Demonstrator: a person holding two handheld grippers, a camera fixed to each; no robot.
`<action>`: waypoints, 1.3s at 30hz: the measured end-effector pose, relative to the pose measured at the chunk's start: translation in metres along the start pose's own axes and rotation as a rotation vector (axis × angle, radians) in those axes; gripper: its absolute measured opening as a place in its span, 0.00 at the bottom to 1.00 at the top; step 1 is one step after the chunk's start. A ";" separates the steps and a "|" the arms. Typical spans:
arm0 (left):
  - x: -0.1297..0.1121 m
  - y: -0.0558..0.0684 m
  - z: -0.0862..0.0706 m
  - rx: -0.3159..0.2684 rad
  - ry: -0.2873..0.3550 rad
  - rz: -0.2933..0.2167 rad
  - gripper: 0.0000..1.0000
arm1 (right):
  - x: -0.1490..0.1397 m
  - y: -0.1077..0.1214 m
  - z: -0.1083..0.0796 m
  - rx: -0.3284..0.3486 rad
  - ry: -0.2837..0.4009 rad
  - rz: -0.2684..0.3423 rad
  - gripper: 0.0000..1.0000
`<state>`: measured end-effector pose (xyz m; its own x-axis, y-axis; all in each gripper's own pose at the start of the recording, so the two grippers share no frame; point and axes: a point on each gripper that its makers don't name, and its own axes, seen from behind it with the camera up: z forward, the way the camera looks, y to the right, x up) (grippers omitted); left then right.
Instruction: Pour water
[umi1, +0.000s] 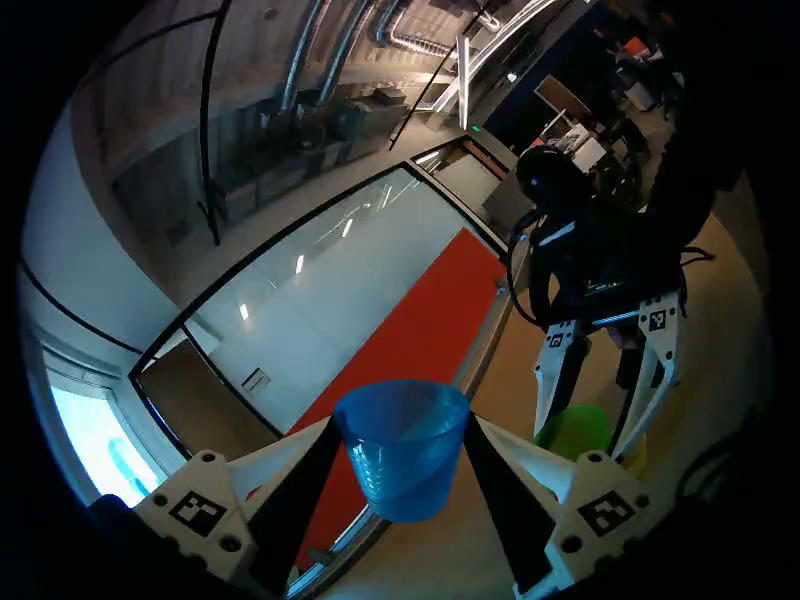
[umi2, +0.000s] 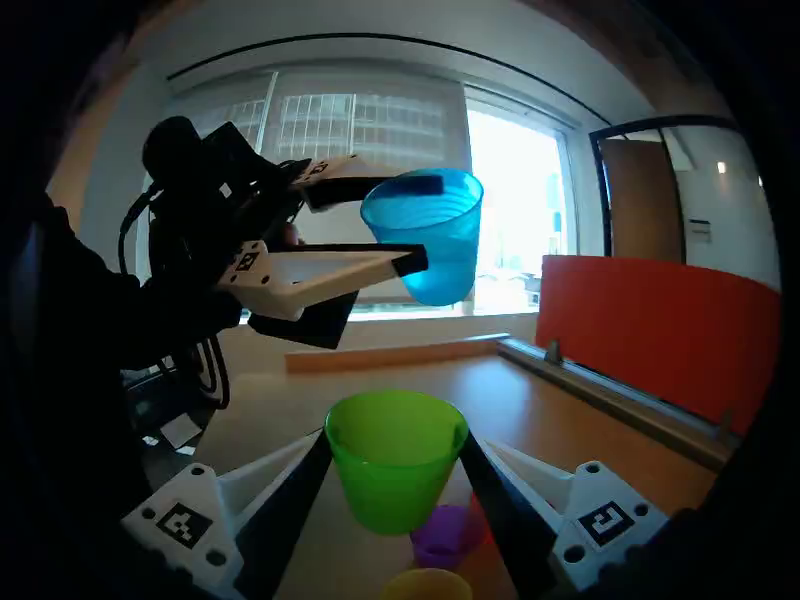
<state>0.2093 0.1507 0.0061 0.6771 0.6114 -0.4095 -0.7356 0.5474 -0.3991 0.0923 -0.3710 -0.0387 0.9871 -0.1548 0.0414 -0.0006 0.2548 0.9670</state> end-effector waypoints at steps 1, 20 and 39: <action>0.000 0.000 0.000 -0.001 0.001 0.002 0.85 | 0.000 0.000 0.000 0.000 0.001 0.000 0.92; -0.002 0.004 -0.001 -0.005 0.000 0.072 0.85 | 0.001 -0.002 0.001 0.000 -0.005 -0.018 0.92; -0.001 0.004 -0.003 -0.002 -0.002 0.128 0.86 | 0.002 -0.002 0.002 -0.004 -0.008 -0.043 0.92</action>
<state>0.2055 0.1511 0.0027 0.5778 0.6771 -0.4557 -0.8159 0.4635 -0.3456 0.0940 -0.3733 -0.0398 0.9848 -0.1737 0.0023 0.0421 0.2513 0.9670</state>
